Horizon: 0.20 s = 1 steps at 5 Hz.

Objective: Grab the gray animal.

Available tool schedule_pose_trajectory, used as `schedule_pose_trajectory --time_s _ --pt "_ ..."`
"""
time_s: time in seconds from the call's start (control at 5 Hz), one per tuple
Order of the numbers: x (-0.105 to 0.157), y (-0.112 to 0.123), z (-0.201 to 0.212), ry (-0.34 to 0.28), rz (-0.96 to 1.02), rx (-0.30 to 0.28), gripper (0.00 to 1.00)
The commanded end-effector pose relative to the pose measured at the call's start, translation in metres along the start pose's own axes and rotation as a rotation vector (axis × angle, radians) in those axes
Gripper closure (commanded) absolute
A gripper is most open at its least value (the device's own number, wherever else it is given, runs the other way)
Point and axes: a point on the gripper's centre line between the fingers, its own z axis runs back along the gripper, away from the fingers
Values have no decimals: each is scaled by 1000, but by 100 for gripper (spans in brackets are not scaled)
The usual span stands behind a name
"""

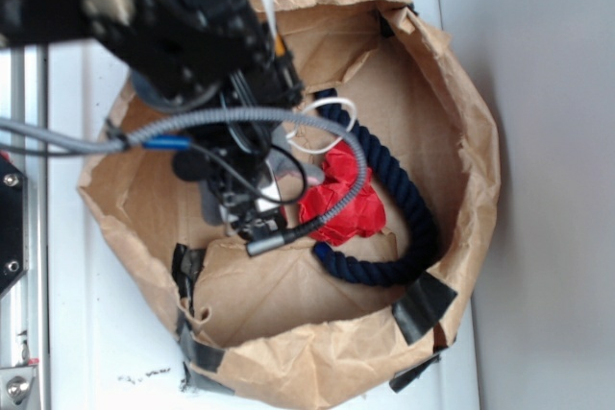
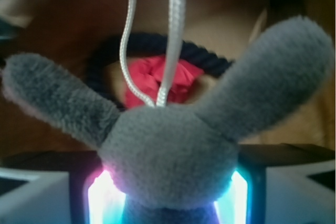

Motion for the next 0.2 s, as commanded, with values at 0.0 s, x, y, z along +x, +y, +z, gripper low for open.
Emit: schedule_pose_trajectory --time_s 0.0 --pt "26 3 43 -50 -40 76 100"
